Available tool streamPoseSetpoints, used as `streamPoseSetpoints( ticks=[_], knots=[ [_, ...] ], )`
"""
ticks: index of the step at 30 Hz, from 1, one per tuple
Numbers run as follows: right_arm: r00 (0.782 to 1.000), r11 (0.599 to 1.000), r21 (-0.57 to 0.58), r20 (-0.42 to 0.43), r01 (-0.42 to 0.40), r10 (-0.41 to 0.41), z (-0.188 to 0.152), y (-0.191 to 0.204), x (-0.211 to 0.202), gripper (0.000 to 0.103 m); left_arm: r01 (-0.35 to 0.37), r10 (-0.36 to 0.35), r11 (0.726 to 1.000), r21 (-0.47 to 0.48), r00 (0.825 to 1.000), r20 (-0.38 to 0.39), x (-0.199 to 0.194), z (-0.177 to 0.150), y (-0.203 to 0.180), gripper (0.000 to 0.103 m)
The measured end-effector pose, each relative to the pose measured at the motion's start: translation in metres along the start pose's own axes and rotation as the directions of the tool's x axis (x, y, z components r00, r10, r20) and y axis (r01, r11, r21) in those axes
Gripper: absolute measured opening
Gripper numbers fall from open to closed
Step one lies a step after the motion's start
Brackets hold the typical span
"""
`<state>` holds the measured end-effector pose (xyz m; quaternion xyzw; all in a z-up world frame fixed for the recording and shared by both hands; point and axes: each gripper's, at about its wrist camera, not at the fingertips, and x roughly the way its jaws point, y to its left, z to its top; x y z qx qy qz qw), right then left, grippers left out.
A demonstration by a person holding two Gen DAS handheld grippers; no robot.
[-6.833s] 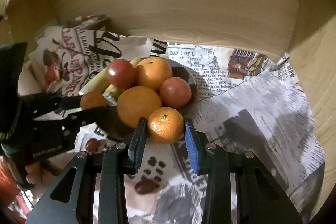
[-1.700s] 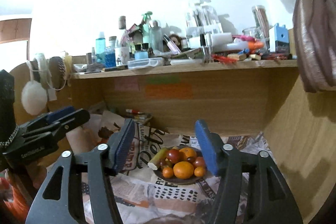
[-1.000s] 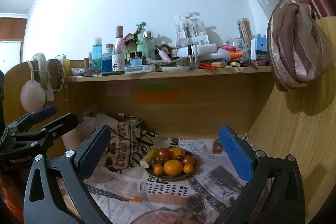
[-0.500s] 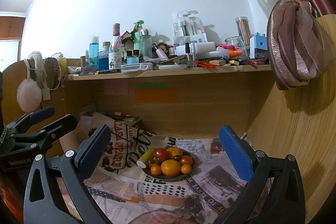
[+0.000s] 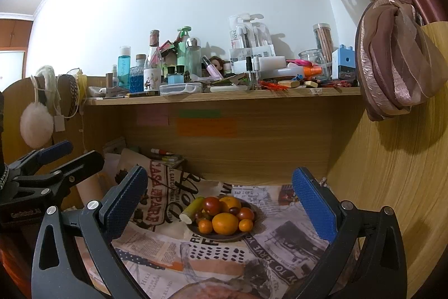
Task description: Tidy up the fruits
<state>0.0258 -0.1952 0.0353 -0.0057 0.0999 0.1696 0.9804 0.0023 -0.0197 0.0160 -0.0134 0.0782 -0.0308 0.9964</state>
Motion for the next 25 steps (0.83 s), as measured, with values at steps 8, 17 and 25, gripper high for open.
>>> streamPoseSetpoints(
  ticks=[8,17,25],
  knots=[
    [1.000,1.000,0.006,0.002,-0.003,0.003,0.0003,-0.0016,-0.0001,0.103,0.008,-0.008,1.000,-0.002,1.000,-0.007,0.0008,-0.0009,-0.0049,0.103],
    [1.000,1.000,0.005,0.004,0.000,0.000,0.0000,-0.0030,-0.0005,0.103,-0.002,0.002,1.000,-0.001,1.000,-0.015,0.0022,-0.0025,-0.0061,0.103],
    [1.000,1.000,0.012,-0.006,-0.013,0.013,-0.0006,-0.0049,0.0056,0.103,-0.003,0.003,1.000,-0.004,1.000,-0.026,0.0070,-0.0037,-0.0080,0.103]
  ],
)
